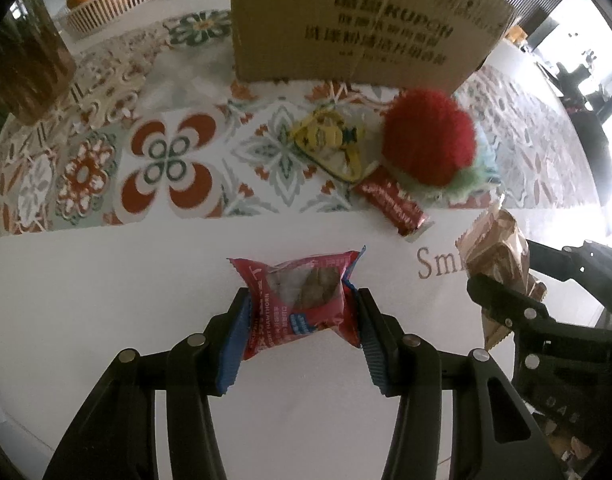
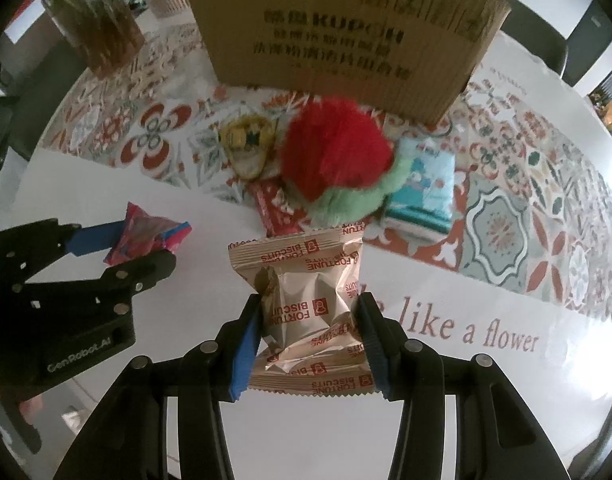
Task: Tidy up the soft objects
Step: 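Carry the candy bag and biscuit packet into the box and release both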
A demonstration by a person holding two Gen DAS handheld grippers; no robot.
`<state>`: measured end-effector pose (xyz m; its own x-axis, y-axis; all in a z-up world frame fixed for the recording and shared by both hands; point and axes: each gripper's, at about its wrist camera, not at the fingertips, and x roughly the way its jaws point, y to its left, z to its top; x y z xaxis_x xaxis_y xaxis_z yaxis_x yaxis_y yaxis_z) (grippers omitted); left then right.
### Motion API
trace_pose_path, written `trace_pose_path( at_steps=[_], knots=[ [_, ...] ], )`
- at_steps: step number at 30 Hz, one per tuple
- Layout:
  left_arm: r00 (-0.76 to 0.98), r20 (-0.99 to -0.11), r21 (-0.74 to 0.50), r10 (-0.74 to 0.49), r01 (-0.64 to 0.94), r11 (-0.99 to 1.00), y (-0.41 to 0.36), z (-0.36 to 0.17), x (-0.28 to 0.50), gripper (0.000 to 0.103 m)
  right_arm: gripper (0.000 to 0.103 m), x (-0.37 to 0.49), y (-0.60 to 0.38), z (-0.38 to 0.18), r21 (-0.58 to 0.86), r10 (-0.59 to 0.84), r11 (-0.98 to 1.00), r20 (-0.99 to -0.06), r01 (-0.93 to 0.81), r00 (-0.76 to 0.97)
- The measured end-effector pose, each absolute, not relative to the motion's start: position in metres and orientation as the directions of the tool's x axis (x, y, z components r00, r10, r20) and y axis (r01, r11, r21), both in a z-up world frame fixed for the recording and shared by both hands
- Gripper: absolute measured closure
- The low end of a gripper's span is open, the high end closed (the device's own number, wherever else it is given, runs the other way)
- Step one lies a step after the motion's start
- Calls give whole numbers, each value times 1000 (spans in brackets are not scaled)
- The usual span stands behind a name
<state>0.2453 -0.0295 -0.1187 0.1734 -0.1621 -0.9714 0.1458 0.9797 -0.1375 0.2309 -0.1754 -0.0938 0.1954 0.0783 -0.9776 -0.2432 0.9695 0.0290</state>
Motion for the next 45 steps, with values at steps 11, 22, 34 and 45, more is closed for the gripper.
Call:
trace_pose_path(
  at_steps=[11,22,34,45],
  knots=[
    [300,-937,-136,-178,158,978,-18,-66,244,53,55,241,-180,-51,28,102,977,-933,-212,344],
    [437,-884,-101,-166,168,980,-28,-20,256,53,55,254,-186,-7,22,110,983,-863,-181,494],
    [544,-818,-99,-184,182,978,-37,22,279,53,55,275,-200,29,51,130,988,-791,-146,598],
    [588,-786,-96,-192,192,977,-45,38,307,53,55,305,-211,44,73,146,988,-755,-140,640]
  ],
)
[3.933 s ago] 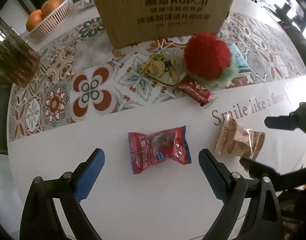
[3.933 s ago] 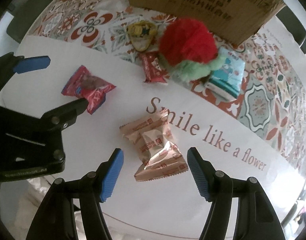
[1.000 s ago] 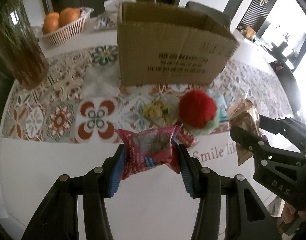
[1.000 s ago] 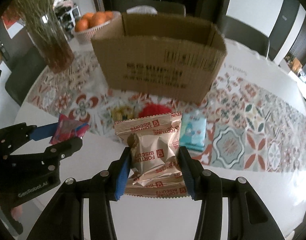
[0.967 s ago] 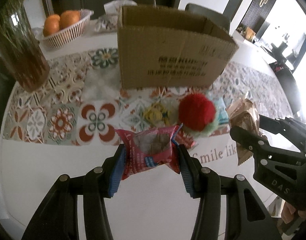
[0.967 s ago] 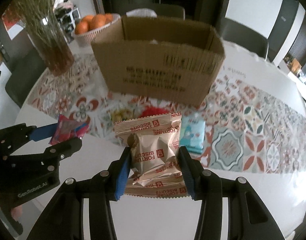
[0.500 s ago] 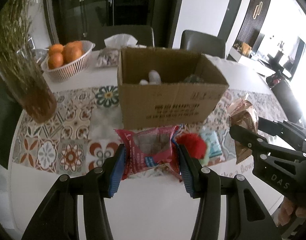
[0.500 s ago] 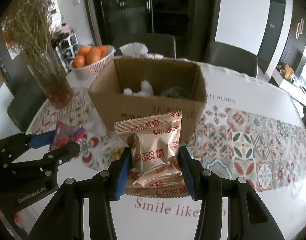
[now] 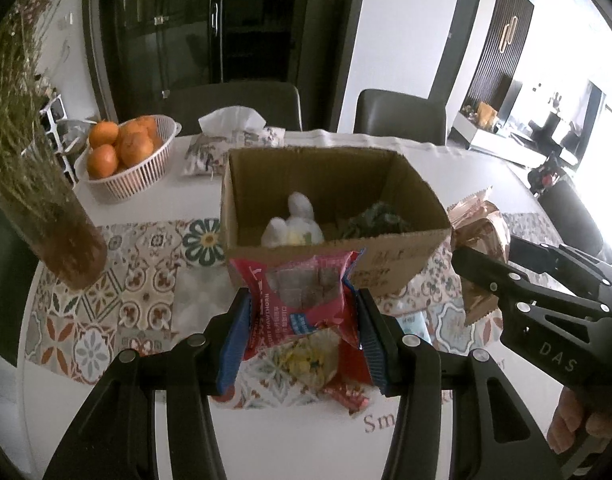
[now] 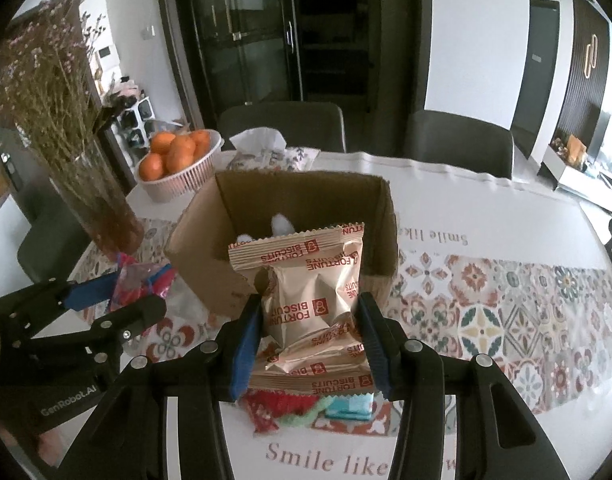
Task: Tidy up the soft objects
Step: 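Carry the candy bag and biscuit packet into the box and release both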
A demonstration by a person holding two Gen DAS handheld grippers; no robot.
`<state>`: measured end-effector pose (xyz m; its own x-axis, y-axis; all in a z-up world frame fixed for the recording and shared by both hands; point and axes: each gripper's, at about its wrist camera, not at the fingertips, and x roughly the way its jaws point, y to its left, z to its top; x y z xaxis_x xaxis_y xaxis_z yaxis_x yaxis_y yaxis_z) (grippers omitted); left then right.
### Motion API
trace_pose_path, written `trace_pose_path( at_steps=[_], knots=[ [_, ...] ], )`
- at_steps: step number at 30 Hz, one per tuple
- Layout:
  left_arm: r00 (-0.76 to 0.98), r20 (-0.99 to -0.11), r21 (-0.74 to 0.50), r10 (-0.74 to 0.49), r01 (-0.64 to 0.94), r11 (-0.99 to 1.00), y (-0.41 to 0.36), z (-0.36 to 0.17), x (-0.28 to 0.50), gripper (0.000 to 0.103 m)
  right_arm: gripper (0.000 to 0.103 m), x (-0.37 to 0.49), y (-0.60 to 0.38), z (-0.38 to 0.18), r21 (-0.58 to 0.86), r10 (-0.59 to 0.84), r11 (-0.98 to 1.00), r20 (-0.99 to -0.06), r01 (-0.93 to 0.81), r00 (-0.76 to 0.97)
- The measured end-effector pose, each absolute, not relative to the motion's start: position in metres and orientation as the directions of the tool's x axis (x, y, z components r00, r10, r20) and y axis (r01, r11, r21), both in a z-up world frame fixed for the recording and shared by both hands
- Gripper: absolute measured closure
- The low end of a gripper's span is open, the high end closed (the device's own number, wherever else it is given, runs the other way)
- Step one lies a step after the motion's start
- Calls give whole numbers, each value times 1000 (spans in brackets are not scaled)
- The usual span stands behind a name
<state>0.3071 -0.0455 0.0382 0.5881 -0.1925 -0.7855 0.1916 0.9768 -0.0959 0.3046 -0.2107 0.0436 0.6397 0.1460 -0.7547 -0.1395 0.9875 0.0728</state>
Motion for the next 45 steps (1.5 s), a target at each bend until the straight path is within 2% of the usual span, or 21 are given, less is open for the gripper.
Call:
trace_pose_path(
  at_steps=[17,34,37,39,40,45],
  knots=[
    [636,-749,-64,-185,209,976,-54,51,367,53,55,369,-216,49,104,172,984,-730,-142,661],
    [601,-779,-47,-176,224,973,-60,20,428,51,54,426,-220,16,145,199,980,-769,-137,608],
    [591,-787,-46,-177,230,972,-61,13,434,44,52,433,-220,11,161,217,976,-774,-147,595],
    [588,-791,-38,-169,228,973,-61,10,437,38,44,438,-220,8,164,218,976,-782,-144,584],
    [587,-793,-34,-162,222,975,-61,8,438,37,35,439,-221,8,166,213,977,-783,-134,585],
    [575,-806,-25,-142,206,978,-58,4,439,36,34,437,-223,9,149,179,984,-781,-99,599]
  ],
)
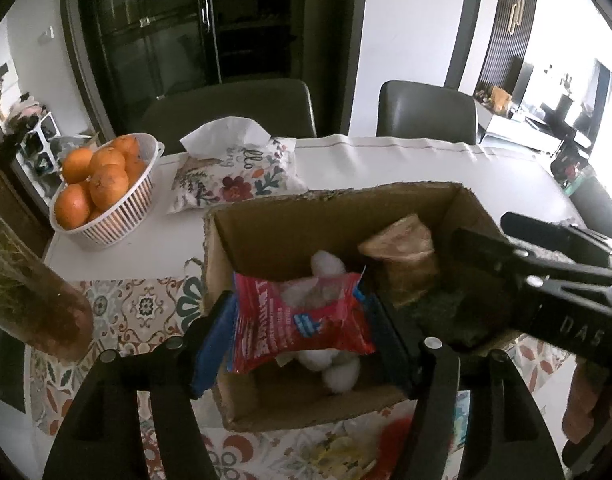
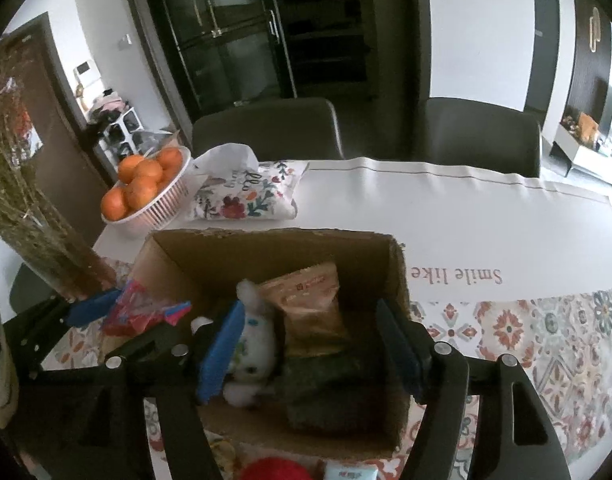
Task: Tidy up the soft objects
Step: 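Carry the candy bag and biscuit packet into the box and release both, then withdraw both tools and move toward the red pompom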
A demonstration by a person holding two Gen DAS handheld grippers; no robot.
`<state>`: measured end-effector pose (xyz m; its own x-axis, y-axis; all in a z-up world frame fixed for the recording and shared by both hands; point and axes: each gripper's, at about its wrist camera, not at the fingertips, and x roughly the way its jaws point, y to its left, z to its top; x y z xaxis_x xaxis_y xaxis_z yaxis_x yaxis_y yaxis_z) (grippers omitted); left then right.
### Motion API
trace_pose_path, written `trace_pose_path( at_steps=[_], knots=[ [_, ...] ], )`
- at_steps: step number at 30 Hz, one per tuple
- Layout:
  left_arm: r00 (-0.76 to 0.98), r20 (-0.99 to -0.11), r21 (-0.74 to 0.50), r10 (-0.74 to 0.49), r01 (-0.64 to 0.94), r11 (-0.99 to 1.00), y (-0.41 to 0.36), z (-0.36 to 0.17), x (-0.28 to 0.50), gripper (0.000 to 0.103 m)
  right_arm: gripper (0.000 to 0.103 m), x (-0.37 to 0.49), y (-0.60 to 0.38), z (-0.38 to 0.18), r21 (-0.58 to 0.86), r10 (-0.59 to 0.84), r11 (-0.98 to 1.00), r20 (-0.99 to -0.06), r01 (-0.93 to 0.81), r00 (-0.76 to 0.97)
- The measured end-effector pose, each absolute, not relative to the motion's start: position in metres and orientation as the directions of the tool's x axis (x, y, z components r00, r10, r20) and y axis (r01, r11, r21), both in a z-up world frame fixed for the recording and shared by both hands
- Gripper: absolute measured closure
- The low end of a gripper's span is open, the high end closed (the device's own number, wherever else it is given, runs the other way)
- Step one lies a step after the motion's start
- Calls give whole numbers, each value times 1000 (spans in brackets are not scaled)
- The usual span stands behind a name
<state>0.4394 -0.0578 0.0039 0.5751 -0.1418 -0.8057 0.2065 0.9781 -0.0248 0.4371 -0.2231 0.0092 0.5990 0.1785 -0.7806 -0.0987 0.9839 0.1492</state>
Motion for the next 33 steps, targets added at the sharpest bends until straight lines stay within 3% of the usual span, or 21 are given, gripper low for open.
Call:
trace_pose_path(
  at_steps=[11,33],
  knots=[
    [591,-798,10,-117,209,978,-57,13,411,32,34,400,-223,27,89,126,992,-766,-90,631],
    [602,-784,39,-151,291,956,-74,30,333,24,33,322,-238,27,128,138,990,-789,-59,599]
  ],
)
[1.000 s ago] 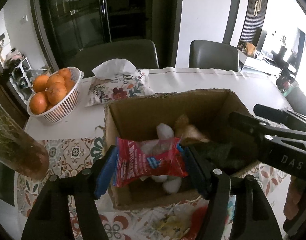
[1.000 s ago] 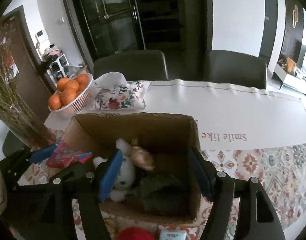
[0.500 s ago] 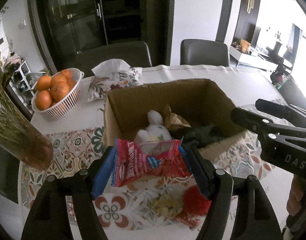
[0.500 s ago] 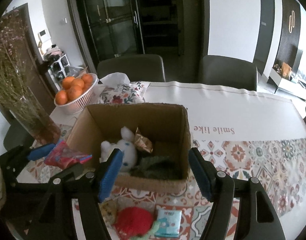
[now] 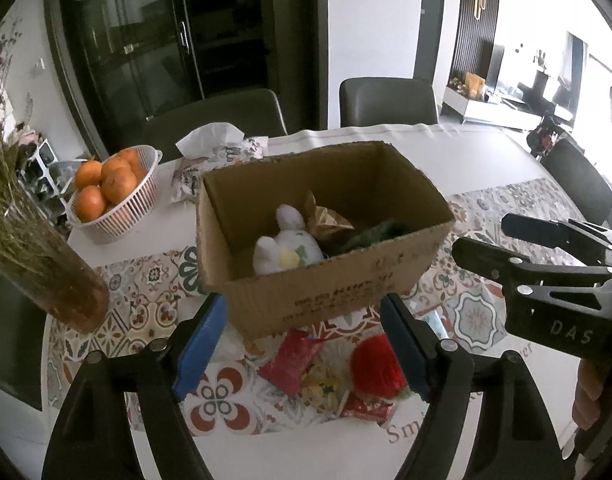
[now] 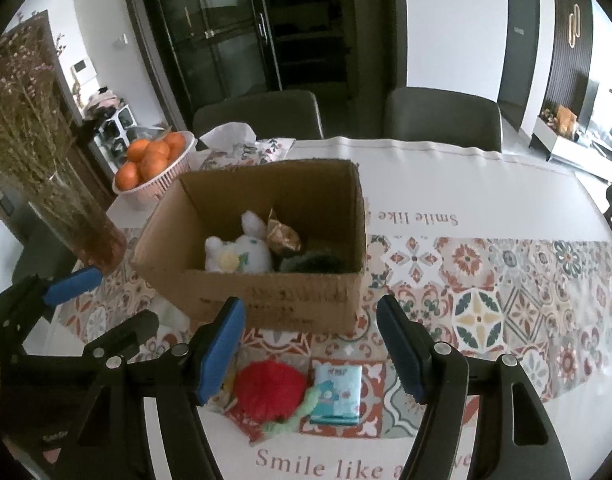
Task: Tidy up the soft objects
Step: 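Withdraw both tools and move toward the red pompom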
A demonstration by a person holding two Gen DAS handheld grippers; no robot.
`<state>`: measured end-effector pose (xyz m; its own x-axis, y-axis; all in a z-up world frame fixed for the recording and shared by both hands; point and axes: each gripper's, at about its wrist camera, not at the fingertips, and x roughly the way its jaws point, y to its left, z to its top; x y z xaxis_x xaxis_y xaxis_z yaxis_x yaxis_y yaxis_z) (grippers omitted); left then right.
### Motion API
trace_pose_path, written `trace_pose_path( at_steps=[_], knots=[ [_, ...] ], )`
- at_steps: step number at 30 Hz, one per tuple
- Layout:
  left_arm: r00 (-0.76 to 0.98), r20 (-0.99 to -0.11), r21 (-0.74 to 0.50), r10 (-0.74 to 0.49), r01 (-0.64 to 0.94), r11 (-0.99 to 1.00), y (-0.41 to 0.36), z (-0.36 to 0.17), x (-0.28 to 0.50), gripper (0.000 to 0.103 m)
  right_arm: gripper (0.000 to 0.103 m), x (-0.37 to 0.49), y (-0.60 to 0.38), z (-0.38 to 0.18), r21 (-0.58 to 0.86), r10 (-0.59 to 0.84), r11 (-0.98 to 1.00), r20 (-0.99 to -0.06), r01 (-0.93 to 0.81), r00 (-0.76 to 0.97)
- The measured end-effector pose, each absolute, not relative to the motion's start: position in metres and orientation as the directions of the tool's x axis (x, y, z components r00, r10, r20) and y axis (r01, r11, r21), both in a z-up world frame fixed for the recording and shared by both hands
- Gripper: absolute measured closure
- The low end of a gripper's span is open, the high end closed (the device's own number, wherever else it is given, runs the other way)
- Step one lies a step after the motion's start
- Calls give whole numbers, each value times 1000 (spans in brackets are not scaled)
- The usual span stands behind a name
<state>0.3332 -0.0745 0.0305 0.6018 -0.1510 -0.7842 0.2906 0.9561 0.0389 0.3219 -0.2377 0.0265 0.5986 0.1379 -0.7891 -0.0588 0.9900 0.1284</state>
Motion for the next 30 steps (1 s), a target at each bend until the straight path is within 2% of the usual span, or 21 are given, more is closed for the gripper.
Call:
trace_pose_path(
  at_steps=[15,26,30],
  knots=[
    [550,-821,25,-152,302,953,-55,10,312,24,34,304,-210,8,109,140,990,-825,-89,548],
    [473,-868,6,-151,314,949,-41,-24,305,25,34,306,-190,-26,65,129,985,-891,-159,436],
    [452,-883,34,-127,332,943,-41,-37,308,25,34,310,-185,-43,45,115,981,-919,-187,378]
  ],
)
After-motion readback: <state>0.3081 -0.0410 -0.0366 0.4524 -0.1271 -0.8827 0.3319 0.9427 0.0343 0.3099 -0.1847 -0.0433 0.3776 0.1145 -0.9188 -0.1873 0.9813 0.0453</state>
